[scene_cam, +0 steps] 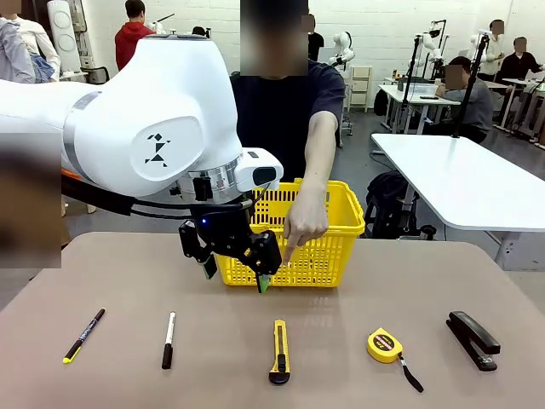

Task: Place the items the person wants into the basket.
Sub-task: Pick up the item the person points to and place it in the Market Basket.

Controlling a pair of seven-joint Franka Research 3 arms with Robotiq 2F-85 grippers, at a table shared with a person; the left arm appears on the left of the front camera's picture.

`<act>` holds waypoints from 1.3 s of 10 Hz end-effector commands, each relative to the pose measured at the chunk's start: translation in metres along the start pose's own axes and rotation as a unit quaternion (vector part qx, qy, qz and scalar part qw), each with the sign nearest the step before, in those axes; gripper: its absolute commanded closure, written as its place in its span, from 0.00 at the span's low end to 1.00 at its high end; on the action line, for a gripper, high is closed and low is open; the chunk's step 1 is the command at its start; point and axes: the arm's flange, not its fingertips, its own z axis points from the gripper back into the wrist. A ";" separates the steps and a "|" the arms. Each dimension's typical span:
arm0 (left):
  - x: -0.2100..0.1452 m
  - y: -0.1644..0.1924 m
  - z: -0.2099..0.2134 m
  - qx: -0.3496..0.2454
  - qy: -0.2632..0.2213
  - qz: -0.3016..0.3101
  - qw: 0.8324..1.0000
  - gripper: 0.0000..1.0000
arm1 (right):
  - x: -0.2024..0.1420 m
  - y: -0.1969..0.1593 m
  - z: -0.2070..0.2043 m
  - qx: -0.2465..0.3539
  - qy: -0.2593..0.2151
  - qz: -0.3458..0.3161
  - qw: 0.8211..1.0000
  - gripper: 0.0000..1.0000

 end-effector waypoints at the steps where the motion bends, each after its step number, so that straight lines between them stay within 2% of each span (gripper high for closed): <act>1: 0.002 -0.021 -0.035 0.024 0.002 -0.011 1.000 0.00 | 0.003 -0.001 0.002 0.005 -0.017 0.007 1.000 0.00; 3: 0.006 -0.054 -0.090 0.033 0.010 0.013 0.999 0.00 | 0.003 -0.001 0.002 0.005 -0.017 0.007 1.000 0.00; 5: 0.007 -0.074 -0.116 0.053 -0.007 0.054 0.997 0.00 | 0.003 -0.001 0.002 0.005 -0.017 0.007 1.000 0.00; 8: 0.012 -0.070 -0.153 0.046 -0.007 0.138 0.989 0.00 | 0.003 -0.001 0.002 0.005 -0.017 0.007 1.000 0.00; 13: 0.039 -0.069 -0.185 0.068 0.016 0.162 0.984 0.00 | 0.003 -0.001 0.002 0.005 -0.017 0.007 1.000 0.00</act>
